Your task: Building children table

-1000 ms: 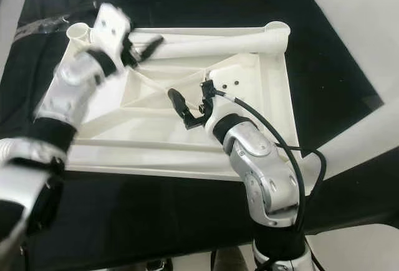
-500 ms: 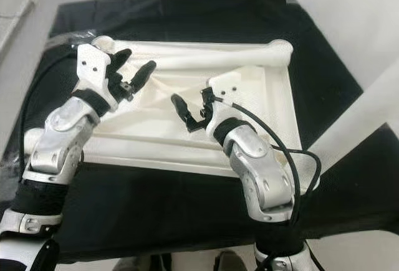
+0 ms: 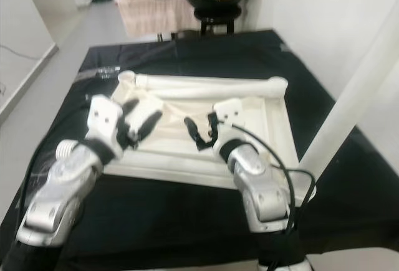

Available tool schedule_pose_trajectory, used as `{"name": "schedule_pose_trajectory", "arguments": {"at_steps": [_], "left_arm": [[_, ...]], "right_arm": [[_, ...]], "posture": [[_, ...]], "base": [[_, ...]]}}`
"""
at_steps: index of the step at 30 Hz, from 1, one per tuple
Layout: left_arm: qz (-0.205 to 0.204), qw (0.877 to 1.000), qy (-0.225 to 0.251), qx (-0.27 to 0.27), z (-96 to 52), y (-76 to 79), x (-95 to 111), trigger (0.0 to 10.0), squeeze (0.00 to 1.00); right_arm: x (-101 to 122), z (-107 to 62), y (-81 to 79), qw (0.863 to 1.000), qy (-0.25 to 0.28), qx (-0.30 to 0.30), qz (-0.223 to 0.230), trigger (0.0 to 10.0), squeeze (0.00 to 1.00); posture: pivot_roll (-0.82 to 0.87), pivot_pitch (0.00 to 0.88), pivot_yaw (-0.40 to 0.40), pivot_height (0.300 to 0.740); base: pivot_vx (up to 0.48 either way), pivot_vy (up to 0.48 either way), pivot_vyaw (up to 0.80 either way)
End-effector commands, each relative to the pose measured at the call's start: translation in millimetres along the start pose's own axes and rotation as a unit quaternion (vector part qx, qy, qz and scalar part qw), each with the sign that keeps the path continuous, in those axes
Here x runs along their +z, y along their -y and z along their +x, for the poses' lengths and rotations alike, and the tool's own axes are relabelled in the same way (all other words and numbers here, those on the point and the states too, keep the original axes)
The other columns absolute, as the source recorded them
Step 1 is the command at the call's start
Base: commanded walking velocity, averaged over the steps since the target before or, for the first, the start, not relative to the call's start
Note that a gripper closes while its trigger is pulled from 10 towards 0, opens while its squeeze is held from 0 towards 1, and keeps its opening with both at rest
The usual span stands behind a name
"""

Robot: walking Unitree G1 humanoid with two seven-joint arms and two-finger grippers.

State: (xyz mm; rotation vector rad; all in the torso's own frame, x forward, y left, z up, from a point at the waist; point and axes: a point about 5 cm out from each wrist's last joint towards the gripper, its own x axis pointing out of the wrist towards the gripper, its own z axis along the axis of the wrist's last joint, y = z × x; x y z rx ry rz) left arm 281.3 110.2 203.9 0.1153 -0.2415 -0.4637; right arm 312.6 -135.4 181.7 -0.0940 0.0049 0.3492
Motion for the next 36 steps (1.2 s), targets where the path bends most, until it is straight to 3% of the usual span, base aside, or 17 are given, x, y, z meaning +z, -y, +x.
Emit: {"name": "schedule_pose_trajectory", "arguments": {"at_steps": [1,3,6,15,21,26,30,33,35,36], "left_arm": [[-0.009,1.000,-0.016,-0.001,-4.3,2.7,-7,10.0,0.00],[-0.030,0.999,-0.043,-0.006,-15.6,10.9,-19,10.0,0.00],[-0.039,0.998,-0.052,-0.005,-20.4,14.1,-19,10.0,0.00],[-0.031,0.998,-0.051,-0.017,-20.2,19.6,-15,10.0,0.00],[-0.033,0.997,-0.039,-0.053,-18.8,31.8,-6,10.0,0.00],[-0.029,0.995,-0.021,-0.092,-18.1,37.4,6,10.0,0.00],[-0.014,0.994,-0.015,-0.110,-17.2,37.4,13,10.0,0.00],[0.028,0.991,-0.031,-0.127,-18.8,28.0,17,10.0,0.00],[0.025,0.993,-0.033,-0.114,-18.7,20.3,19,10.0,0.00],[0.003,0.995,-0.033,-0.090,-18.7,10.6,21,10.0,0.00]], "right_arm": [[-7,-1.1,-3.6,1.000,-0.008,0.003,0.000,10.0,0.00],[-15,-4.8,-7.9,1.000,-0.018,0.003,0.000,10.0,0.00],[-19,-5.7,-11.0,1.000,-0.016,0.008,-0.002,10.0,0.00],[-20,0.6,-6.1,1.000,-0.011,0.006,-0.009,10.0,0.00],[-16,3.6,-0.3,1.000,-0.003,-0.004,-0.015,10.0,0.00],[-14,5.0,2.8,1.000,0.002,-0.010,-0.016,10.0,0.00],[-14,6.4,4.1,1.000,0.004,-0.011,-0.015,10.0,0.00],[-13,7.3,3.3,1.000,0.006,-0.011,-0.016,10.0,0.00],[-12,7.4,3.5,1.000,0.007,-0.011,-0.018,10.0,0.00],[-12,7.8,4.9,1.000,0.008,-0.012,-0.022,10.0,0.00]], "posture": [[-0.03,0.037,0.062,0.740],[-0.03,0.037,0.058,0.740],[-0.03,0.037,0.054,0.740],[-0.03,0.032,0.048,0.740],[-0.03,0.033,0.049,0.740],[-0.03,0.036,0.047,0.740],[-0.03,0.036,0.047,0.740],[-0.02,0.038,0.050,0.740],[-0.02,0.040,0.053,0.740],[-0.02,0.040,0.054,0.740]], "base": [[0.000,0.000,0.00],[0.000,0.240,0.00],[0.000,0.480,0.00],[0.000,0.480,0.00],[0.000,0.480,0.00],[0.000,0.000,0.00],[0.000,0.000,0.00],[0.000,0.000,0.00],[0.000,0.000,0.00],[0.000,0.000,0.00]]}}
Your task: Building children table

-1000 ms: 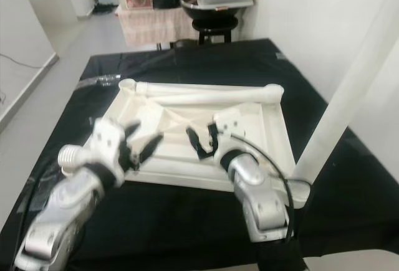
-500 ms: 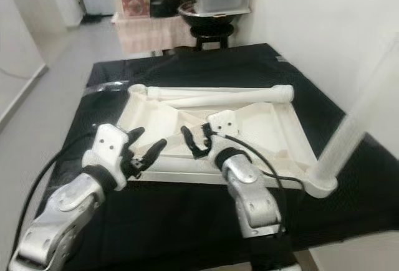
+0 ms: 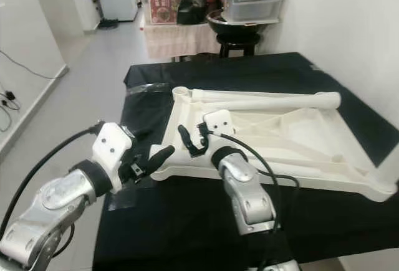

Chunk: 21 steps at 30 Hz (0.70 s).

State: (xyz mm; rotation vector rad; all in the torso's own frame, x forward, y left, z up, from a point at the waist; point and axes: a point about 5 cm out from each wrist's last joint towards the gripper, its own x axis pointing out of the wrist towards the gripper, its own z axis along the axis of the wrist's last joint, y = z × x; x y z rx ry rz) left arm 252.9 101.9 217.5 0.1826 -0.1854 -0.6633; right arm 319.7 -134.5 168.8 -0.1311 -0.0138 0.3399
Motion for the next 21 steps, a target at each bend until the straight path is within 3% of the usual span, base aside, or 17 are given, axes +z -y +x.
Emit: {"name": "schedule_pose_trajectory", "arguments": {"at_steps": [1,5,7,8,11,14,17,21], "left_arm": [[-0.013,1.000,-0.006,0.013,-2.0,-6.4,0,10.0,0.00],[-0.053,0.998,-0.009,0.040,-6.8,-18.0,-2,10.0,0.00],[-0.123,0.988,-0.080,0.056,-20.2,-34.4,-30,10.0,0.00],[-0.123,0.988,-0.080,0.056,-20.2,-34.4,-30,10.0,0.00],[-0.176,0.977,-0.122,0.000,-23.1,-32.3,-45,10.0,0.00],[-0.184,0.974,-0.129,-0.025,-22.4,-31.9,-49,10.0,0.00],[-0.204,0.968,-0.139,-0.045,-19.4,-41.9,-51,10.0,0.00],[-0.197,0.968,-0.151,-0.027,-20.1,-54.7,-53,10.0,0.00]], "right_arm": [[0,0.5,4.5,1.000,0.002,-0.008,-0.002,10.0,0.00],[0,0.8,7.1,1.000,0.002,-0.011,-0.008,10.0,0.00],[2,0.8,16.3,0.999,-0.001,-0.026,-0.021,10.0,0.00],[2,0.8,16.3,0.999,-0.001,-0.026,-0.021,10.0,0.00],[5,1.7,22.1,0.999,0.001,-0.034,-0.028,10.0,0.00],[6,1.5,22.9,0.999,0.003,-0.035,-0.030,10.0,0.00],[9,-0.2,25.3,0.998,0.006,-0.040,-0.038,10.0,0.00],[8,-3.5,27.1,0.998,0.005,-0.043,-0.040,10.0,0.00]], "posture": [[-0.02,0.040,0.054,0.740],[-0.02,0.042,0.056,0.740],[-0.02,0.044,0.054,0.740],[-0.02,0.044,0.054,0.740],[-0.02,0.043,0.053,0.740],[-0.03,0.043,0.054,0.740],[-0.05,0.045,0.070,0.740],[-0.06,0.051,0.077,0.740]], "base": [[0.000,0.000,0.00],[0.000,0.000,0.00],[0.000,0.000,0.00],[0.000,0.000,0.00],[0.000,0.000,0.00],[0.000,0.000,0.00],[0.000,0.000,0.00],[0.000,0.000,0.00]]}}
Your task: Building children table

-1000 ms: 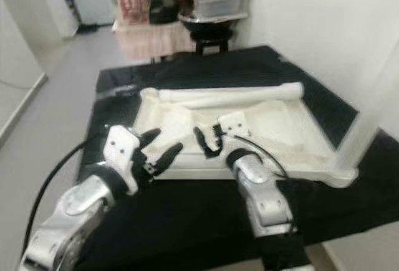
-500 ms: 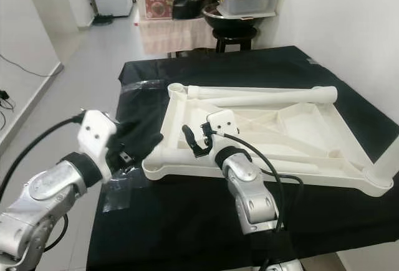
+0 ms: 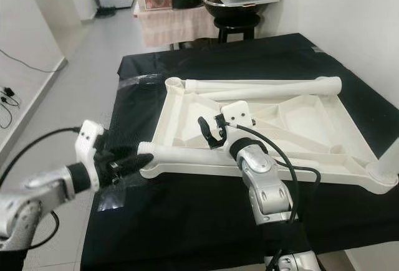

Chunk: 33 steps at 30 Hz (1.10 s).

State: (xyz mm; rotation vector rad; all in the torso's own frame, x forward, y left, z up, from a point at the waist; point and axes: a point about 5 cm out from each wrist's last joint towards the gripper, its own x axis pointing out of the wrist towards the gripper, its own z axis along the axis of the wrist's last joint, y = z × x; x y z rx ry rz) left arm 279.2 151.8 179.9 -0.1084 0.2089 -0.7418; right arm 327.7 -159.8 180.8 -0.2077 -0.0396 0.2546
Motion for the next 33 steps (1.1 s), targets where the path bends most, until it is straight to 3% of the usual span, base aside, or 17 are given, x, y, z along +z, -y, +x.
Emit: {"name": "schedule_pose_trajectory", "arguments": {"at_steps": [1,14,25,33], "left_arm": [[-0.001,0.999,-0.020,0.029,-5.7,-15.1,-3,10.0,0.00],[-0.046,0.998,-0.008,0.042,4.3,-41.0,-1,10.0,0.00],[-0.081,0.996,-0.022,-0.006,24.0,-36.3,-6,10.0,0.00],[-0.086,0.996,-0.030,-0.008,23.8,-37.0,-7,10.0,0.00]], "right_arm": [[-1,-3.6,0.0,1.000,0.001,-0.001,-0.001,10.0,0.00],[1,-5.9,2.9,1.000,-0.003,0.000,-0.008,10.0,0.00],[3,-8.4,5.5,1.000,-0.004,-0.002,-0.012,10.0,0.00],[3,-8.7,6.2,1.000,-0.005,-0.004,-0.012,10.0,0.00]], "posture": [[-0.06,0.052,0.077,0.740],[-0.07,0.075,0.065,0.740],[-0.09,0.084,0.070,0.740],[-0.09,0.085,0.072,0.740]], "base": [[0.000,0.000,0.00],[0.000,0.000,0.00],[0.000,0.000,0.00],[0.000,0.000,0.00]]}}
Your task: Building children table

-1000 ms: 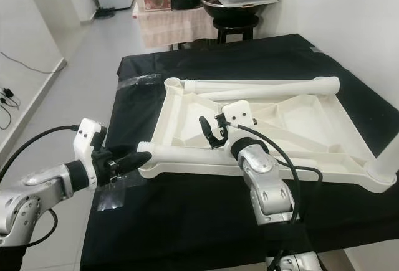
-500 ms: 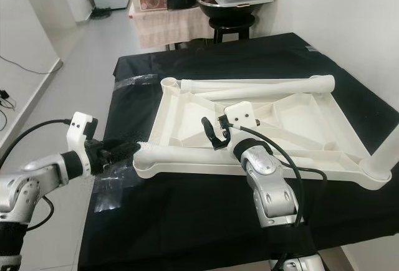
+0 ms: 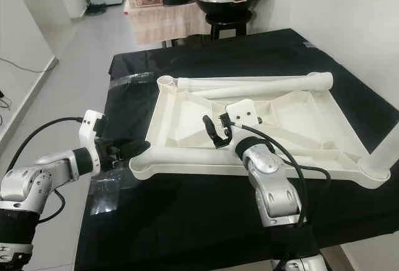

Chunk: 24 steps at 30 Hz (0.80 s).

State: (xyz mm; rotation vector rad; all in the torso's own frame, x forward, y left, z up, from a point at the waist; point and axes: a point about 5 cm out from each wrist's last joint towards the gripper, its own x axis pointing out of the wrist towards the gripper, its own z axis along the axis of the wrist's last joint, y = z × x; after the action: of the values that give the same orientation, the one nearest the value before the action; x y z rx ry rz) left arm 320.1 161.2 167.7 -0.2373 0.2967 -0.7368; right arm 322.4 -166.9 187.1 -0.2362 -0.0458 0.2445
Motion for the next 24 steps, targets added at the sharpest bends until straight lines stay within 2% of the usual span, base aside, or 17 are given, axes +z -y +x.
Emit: {"name": "schedule_pose_trajectory", "arguments": {"at_steps": [1,12,18,24], "left_arm": [[-0.018,1.000,-0.017,0.000,-1.5,-2.7,-5,10.0,0.00],[-0.046,0.997,-0.055,0.005,-5.0,-4.9,-21,10.0,0.00],[-0.056,0.997,-0.057,-0.003,-3.1,-2.6,-22,10.0,0.00],[-0.049,0.997,-0.059,0.003,-4.5,-3.6,-20,10.0,0.00]], "right_arm": [[-2,-1.9,-0.5,1.000,-0.006,0.001,0.003,10.0,0.00],[-2,-1.1,-3.5,1.000,-0.007,0.005,0.006,10.0,0.00],[-2,-1.0,-3.4,1.000,-0.006,0.004,0.007,10.0,0.00],[-2,-1.2,-3.7,1.000,-0.006,0.005,0.008,10.0,0.00]], "posture": [[-0.09,0.085,0.072,0.740],[-0.08,0.085,0.071,0.740],[-0.09,0.085,0.073,0.740],[-0.08,0.085,0.073,0.740]], "base": [[0.000,0.000,0.00],[0.000,0.000,0.00],[0.000,0.000,0.00],[0.000,0.000,0.00]]}}
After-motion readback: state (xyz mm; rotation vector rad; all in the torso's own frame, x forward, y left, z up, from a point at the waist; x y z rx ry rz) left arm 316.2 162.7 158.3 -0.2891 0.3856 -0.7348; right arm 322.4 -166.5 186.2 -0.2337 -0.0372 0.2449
